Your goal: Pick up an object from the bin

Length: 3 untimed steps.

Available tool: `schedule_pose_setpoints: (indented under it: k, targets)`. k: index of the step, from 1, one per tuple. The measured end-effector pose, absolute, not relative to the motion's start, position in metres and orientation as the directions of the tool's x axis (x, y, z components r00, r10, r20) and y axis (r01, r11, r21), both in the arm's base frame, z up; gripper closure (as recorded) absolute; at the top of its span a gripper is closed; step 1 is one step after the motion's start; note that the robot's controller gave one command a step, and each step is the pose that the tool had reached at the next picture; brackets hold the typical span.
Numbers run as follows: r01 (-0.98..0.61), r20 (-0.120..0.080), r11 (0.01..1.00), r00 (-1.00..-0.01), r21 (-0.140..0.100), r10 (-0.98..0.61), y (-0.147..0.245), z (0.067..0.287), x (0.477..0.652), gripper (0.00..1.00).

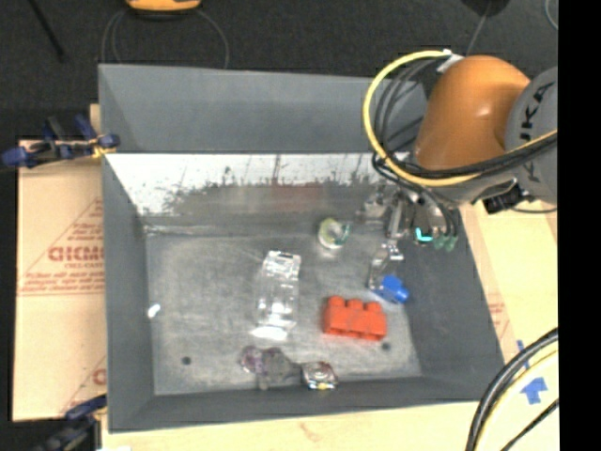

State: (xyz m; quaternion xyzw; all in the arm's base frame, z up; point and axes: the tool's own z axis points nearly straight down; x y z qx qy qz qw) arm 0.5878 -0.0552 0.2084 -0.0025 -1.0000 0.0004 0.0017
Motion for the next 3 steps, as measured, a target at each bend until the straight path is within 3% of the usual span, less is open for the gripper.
schedule_pose_setpoints:
  k: [1,2,3]
  targets:
    - [0.155,0.006,0.988,-0.988,0.000,0.155,-0.074,0.097,0.528,0.00]
    - [0.150,-0.004,0.989,-0.989,-0.001,0.150,-0.074,0.102,0.532,1.00]
    - [-0.189,-0.009,0.982,-0.982,-0.004,-0.189,-0.082,0.230,0.529,1.00]
